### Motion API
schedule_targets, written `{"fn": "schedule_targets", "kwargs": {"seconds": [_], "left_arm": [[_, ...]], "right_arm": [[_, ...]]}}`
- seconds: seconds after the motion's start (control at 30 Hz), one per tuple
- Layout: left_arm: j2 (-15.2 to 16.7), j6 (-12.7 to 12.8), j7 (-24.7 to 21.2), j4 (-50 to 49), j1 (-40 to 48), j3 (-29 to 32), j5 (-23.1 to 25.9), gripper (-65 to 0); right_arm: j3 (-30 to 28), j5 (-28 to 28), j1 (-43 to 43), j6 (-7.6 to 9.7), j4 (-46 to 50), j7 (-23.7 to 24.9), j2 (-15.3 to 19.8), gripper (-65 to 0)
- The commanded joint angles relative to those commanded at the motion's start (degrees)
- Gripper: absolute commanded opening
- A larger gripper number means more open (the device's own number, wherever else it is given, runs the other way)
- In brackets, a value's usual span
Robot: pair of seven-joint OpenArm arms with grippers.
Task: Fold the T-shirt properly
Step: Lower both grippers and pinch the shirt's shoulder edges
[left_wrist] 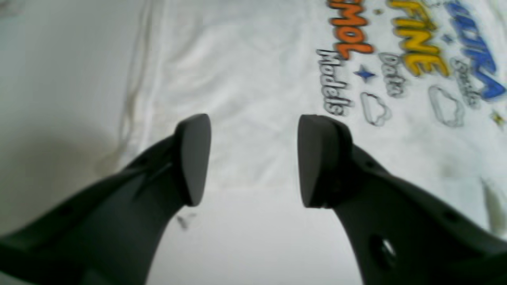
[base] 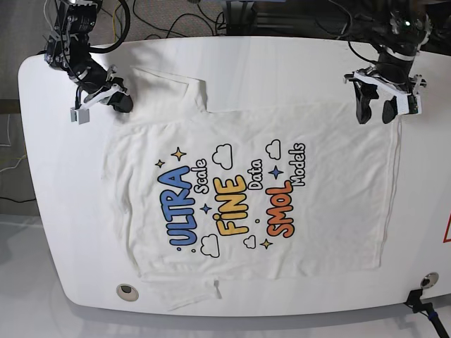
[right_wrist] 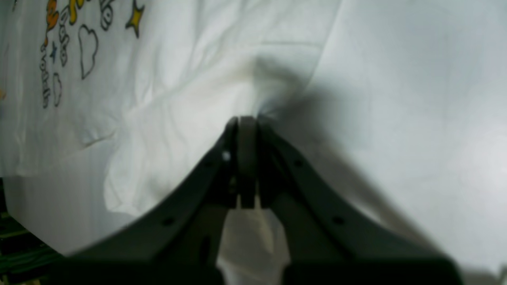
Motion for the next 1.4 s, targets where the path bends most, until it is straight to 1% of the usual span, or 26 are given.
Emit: {"fn": "schedule_targets", "kwargs": {"seconds": [0.07,0.1,0.2,0.3,0.47,0.5,0.57,0.67,0.77,0.93,1.03,1.2,1.4], "left_arm": [[-2.3,-2.15,5.09,-6.62,-2.89,-1.0,-5.31,-27.7],[-3.25,-2.98,8.32,-10.09,-4.08,-1.64,-6.77,-28.0],[-5.39,-4.33,15.56,-19.39,-6.6,-4.61,-9.24,-31.6],[-6.05,-5.35,21.87,-26.81,-7.64,-9.05,-11.75,-36.3],[-5.84,-7.12,25.72,-31.17,-7.42,-13.86,-14.05,-38.4],[-5.76,-7.17,22.95,-29.54,-8.22,-13.08,-12.73,-36.4],[-5.08,-7.55,22.51,-29.73,-8.63,-14.97,-10.74,-36.2],[-4.61,-7.75,21.8,-29.94,-8.72,-15.96,-8.57,-35.9],[-4.57,-7.87,21.09,-30.14,-8.74,-15.23,-6.62,-36.1],[-4.75,-8.43,19.62,-31.2,-8.54,-14.11,-1.82,-36.2],[-4.87,-8.74,18.9,-32.1,-8.27,-13.79,-1.57,-35.5],[-4.97,-8.91,18.88,-32.38,-7.93,-13.48,-3.13,-35.0],[-4.81,-8.99,19.26,-32.73,-8.05,-11.95,-2.99,-36.3]], "right_arm": [[-0.21,-0.27,-0.13,0.04,-0.12,-0.44,-0.21,-65.0],[-0.13,-0.29,-0.1,0.1,0.06,-0.45,-0.39,-65.0],[-0.13,0.0,-0.21,0.13,0.29,-0.65,-0.42,-65.0],[-0.03,-0.36,-0.43,0.18,0.73,-0.61,-0.5,-65.0],[0.15,-0.34,-0.62,0.28,1.11,-0.77,-0.63,-65.0],[0.59,1.21,-0.55,0.11,0.44,0.07,-0.78,-65.0],[0.71,1.28,-0.67,0.15,0.47,0.2,-0.8,-65.0],[1.02,1.38,-0.84,0.24,0.47,0.34,-0.77,-65.0],[0.95,1.51,-0.72,0.22,0.36,0.39,-0.73,-65.0],[0.85,1.66,-0.81,0.32,0.57,0.58,-0.7,-65.0],[0.98,1.45,-0.78,0.54,0.57,0.48,-0.73,-65.0],[0.98,1.69,-0.9,0.47,0.52,0.45,-0.67,-65.0],[0.81,1.52,-0.73,0.41,0.61,0.44,-0.76,-65.0]]}}
